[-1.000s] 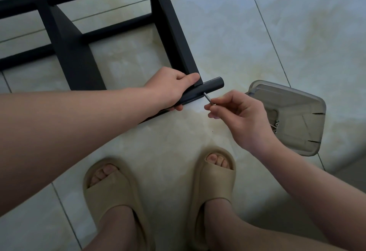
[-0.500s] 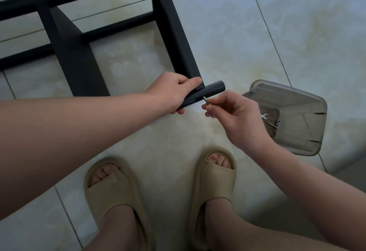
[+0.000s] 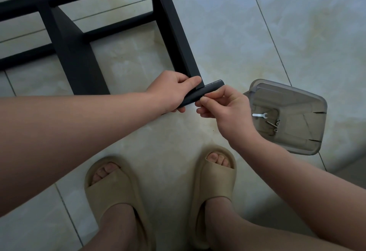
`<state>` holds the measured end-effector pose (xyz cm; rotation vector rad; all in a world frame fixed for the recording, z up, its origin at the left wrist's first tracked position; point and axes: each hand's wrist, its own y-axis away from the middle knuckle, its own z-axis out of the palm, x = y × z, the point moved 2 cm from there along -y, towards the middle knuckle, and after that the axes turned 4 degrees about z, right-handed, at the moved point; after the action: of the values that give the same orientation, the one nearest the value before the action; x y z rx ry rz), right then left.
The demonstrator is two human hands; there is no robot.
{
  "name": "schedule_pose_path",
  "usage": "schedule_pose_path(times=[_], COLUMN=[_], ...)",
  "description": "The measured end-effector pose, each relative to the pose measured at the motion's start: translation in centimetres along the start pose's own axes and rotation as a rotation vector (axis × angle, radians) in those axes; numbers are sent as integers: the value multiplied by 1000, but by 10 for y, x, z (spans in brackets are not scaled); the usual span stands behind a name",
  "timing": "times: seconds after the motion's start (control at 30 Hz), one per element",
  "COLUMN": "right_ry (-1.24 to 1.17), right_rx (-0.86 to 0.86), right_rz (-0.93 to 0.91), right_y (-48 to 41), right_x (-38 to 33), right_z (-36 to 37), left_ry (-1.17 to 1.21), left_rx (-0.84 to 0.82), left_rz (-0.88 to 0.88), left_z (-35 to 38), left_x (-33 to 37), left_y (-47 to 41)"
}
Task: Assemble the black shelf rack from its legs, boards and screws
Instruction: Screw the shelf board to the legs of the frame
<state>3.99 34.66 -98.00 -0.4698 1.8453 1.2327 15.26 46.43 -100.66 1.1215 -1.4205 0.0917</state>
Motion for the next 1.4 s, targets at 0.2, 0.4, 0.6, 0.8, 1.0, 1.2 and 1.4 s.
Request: schedule_pose_path(times=[0.2, 0.4, 0.6, 0.8, 1.0, 1.2, 1.4], right_ry=[470, 894, 1045, 1053, 868, 820, 832], right_rx=[-25, -66, -81, -51, -107, 143, 284], right_rz=[-7, -107, -250, -391, -405, -352, -78], right_y=[-18, -31, -43, -45, -22, 0, -4], right_x=[-24, -44, -53, -52, -27, 9, 47], right_z=[-16, -23, -7, 16, -23, -109, -180], left_ry=[21, -27, -81, -154, -558, -757, -1062], left_rx=[19, 41, 75, 144, 489, 102, -263], left_rz=[17, 63, 73, 50, 348, 833, 829], left_z=[0, -2, -24, -51, -44, 19, 96], left_x=[-1, -4, -2, 2, 20, 52, 42], left_y=[-2, 0, -5, -5, 13, 33, 27])
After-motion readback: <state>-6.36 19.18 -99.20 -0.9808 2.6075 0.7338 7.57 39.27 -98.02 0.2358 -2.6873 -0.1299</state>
